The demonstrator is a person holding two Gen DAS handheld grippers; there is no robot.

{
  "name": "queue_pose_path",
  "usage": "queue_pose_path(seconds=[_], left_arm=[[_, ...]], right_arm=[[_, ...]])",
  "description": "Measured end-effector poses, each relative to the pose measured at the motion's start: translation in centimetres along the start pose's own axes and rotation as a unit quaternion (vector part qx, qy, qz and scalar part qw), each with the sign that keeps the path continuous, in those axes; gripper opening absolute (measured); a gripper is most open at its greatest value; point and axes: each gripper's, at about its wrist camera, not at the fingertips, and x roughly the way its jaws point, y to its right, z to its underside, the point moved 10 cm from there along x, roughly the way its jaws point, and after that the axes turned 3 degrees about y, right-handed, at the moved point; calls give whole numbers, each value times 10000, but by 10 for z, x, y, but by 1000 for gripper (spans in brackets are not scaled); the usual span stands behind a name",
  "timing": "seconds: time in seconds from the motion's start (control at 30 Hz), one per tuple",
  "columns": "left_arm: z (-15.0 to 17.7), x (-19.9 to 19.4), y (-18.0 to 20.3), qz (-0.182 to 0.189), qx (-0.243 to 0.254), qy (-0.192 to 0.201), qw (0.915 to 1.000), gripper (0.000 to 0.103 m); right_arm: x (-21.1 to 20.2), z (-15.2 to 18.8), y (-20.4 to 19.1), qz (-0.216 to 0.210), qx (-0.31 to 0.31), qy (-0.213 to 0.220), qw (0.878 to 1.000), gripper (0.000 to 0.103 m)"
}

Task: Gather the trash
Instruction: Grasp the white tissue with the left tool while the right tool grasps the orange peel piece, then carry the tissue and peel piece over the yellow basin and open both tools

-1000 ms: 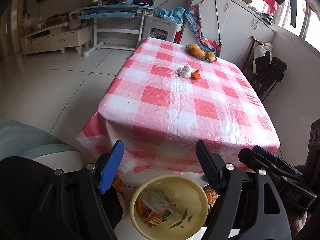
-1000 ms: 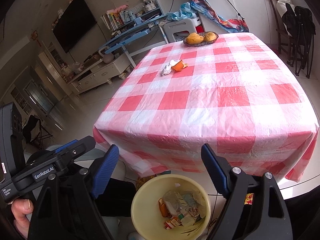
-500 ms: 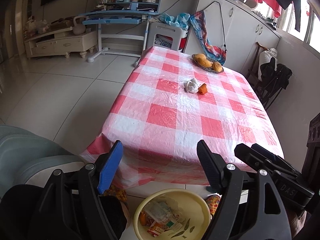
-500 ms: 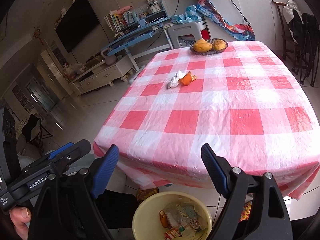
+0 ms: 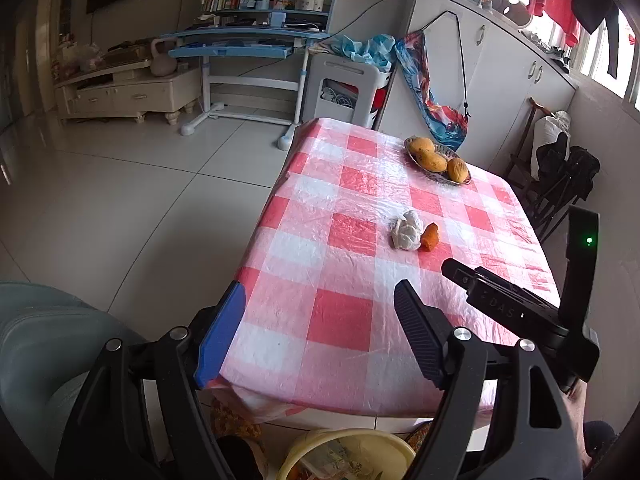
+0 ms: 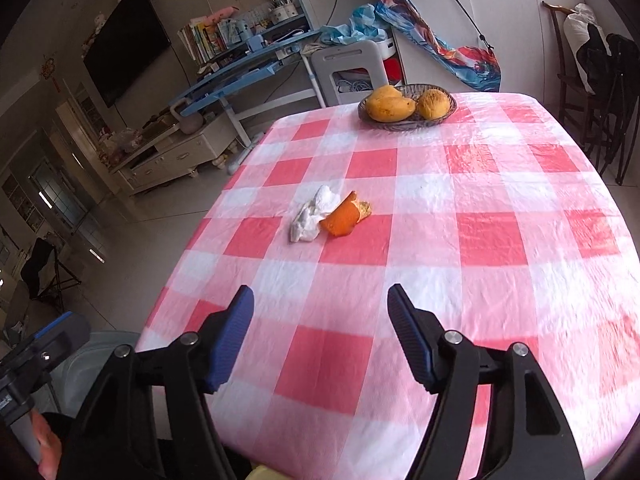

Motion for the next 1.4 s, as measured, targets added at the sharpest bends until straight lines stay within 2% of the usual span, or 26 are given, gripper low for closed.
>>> queue_pose_path(seconds=[0.13,0.27,0.37,0.53,0.67,0.77,0.87,0.97,1.03,1.07,1.1,1.17,1.4], left_arm=[[-8,21,5,4,-31,-149,9999,73],[-13,38,20,70,105,-228,9997,73],[-17,51,31,73,270,-269,9992,73],[-27,82,43,109,281,-421,9987,73],[-32,118,62,246,386,-636,9969,73],[-31,145,84,322,684,-771,9942,73],[-26,169,100,253,983,-885,9909,73],[-20,185,111,331,1040,-1000,9890,73],[-17,191,118,360,1166,-1025,9872,64],[-16,192,122,340,1265,-992,9864,56],[-15,192,125,359,1358,-952,9855,37],[-14,189,129,467,1416,-959,9842,22],[-24,154,119,930,922,-815,9880,18]], right_arm=[[30,-14,10,46,135,-91,9999,54],[48,-24,17,32,256,-111,9996,53],[58,-25,20,77,184,-208,9996,45],[60,-26,18,147,-330,-361,9987,27],[55,-26,32,114,-390,-468,9981,23],[50,-32,45,109,-302,-501,9982,20],[35,-37,50,56,-354,-530,9979,19],[21,-38,55,79,-499,-526,9973,18],[16,-35,60,84,-509,-534,9972,17],[14,-33,62,85,-489,-534,9973,17],[13,-31,64,86,-471,-539,9974,17],[13,-28,68,90,-442,-553,9974,17],[-12,-30,70,-351,96,-333,9988,16]])
